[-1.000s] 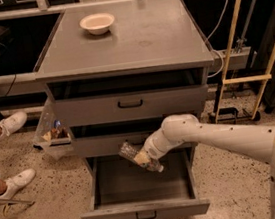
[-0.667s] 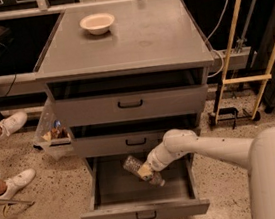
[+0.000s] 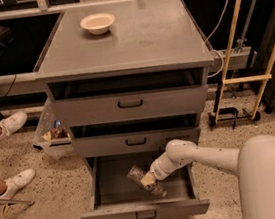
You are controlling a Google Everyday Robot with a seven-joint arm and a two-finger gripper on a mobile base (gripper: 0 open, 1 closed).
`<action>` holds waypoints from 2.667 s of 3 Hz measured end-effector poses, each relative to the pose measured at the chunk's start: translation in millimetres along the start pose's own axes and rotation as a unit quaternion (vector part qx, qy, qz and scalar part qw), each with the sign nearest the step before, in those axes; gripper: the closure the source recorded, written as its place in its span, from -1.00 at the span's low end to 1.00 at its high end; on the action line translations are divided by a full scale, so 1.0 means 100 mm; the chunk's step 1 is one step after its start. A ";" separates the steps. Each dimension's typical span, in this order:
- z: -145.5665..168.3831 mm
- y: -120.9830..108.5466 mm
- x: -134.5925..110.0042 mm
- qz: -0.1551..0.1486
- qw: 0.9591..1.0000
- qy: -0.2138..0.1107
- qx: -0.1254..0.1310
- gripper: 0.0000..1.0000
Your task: Place water bottle into bottom drawer
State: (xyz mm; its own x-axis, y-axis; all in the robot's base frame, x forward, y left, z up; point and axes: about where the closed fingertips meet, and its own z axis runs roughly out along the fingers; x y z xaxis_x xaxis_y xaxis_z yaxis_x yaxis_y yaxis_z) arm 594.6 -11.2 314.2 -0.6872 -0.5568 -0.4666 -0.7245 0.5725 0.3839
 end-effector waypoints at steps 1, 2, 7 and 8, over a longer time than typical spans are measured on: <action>0.06 -0.12 0.10 0.014 1.000 -0.006 -0.006 1.00; 0.25 -0.43 0.41 0.016 1.000 0.007 -0.023 1.00; 0.20 -0.97 0.49 -0.042 0.998 0.012 -0.044 -0.69; 0.20 -0.97 0.49 -0.042 0.998 0.012 -0.045 -1.00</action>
Offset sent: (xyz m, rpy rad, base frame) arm 0.0592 -0.0904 -0.0993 0.0216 0.0190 -0.0063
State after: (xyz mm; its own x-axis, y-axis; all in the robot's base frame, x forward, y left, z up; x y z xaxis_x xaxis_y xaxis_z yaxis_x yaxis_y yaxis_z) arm 632.8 -82.1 238.3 -0.6249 -0.6149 -0.4810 -0.7801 0.4686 0.4145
